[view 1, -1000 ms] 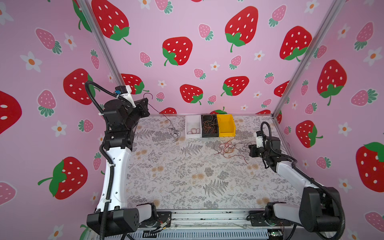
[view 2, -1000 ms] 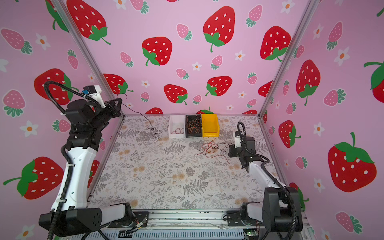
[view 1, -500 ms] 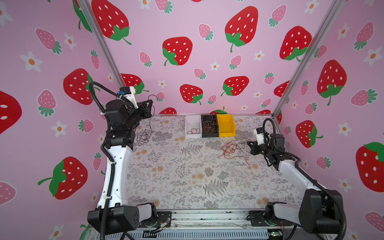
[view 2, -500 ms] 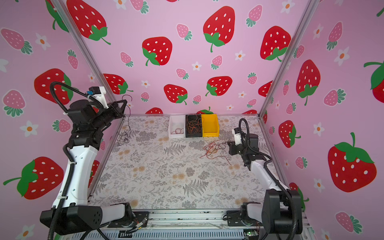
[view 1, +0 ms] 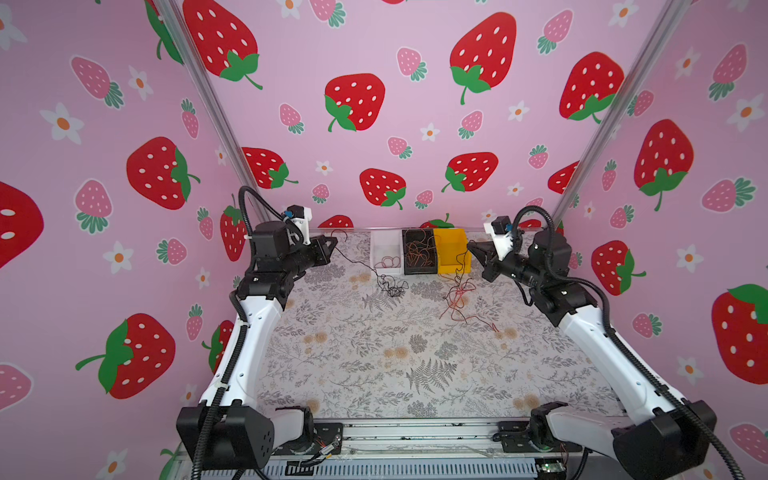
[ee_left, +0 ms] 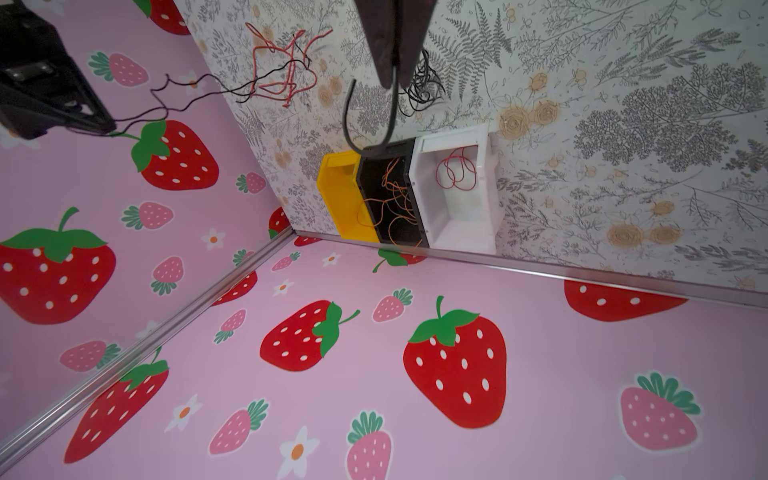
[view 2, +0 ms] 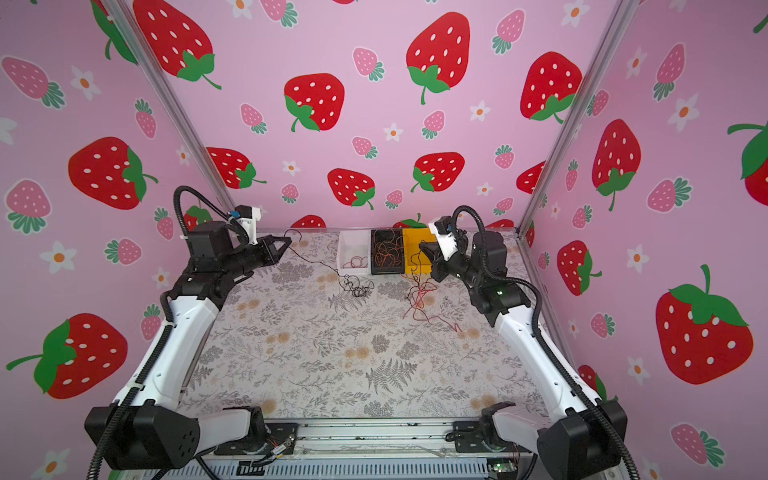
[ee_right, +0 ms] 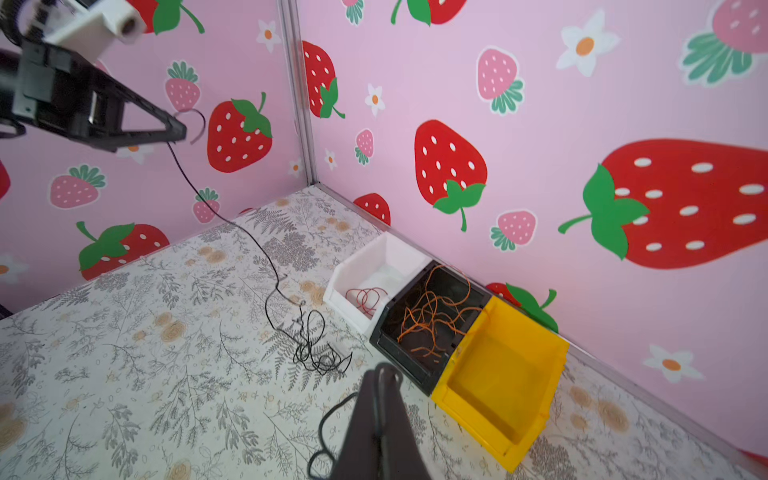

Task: Untangle the cables

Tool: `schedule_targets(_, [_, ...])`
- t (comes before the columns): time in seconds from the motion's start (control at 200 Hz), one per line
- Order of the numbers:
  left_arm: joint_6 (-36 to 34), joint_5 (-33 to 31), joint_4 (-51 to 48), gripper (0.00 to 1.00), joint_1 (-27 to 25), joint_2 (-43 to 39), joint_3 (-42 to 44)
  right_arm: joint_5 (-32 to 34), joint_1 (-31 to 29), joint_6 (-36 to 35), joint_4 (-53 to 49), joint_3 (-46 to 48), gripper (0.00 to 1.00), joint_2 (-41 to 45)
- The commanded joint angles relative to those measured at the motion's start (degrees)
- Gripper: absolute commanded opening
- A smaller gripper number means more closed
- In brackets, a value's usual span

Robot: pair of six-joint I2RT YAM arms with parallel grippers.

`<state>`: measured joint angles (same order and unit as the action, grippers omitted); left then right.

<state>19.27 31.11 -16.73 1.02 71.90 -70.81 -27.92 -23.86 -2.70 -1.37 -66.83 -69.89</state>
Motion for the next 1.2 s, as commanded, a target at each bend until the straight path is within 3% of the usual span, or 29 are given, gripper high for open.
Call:
schedule_targets(0.0, [-1.5,0.6,-1.2,0.00,-0.2,-2.7,1.2,1.1,-1.8,-2.4,1.2,-4.7,0.00,-3.2])
schedule_targets(0.185, [-1.6,3.8,-1.5,0.00,-0.4,-4.0,2.4,-0.4,-2.4,-2.3,3.0,-9.6,0.00,-6.3])
schedule_targets(0.34, [-1.3,4.0,-0.5,0.00,-1.2,-4.3,4.6,-4.6,-4.3,-1.4,6.2,-5.7,0.00,-5.5])
schedule_targets(0.59, [-1.7,3.5,-0.8,0.00,-1.5,-4.3,5.0,1.7,-4.5,0.3,16.5,-4.0,0.00,-5.9])
schedule_targets(0.865, [-1.1,4.6,0.4,0.00,-2.2,-4.1,5.9,12.1,-4.4,-7.1,17.9,-9.5,0.00,-12.3])
schedule_targets(1.191, [-1.2,4.7,0.2,0.00,-3.5,-3.6,7.1,14.7,-0.8,-9.8,22.3,-12.5,0.00,-20.0])
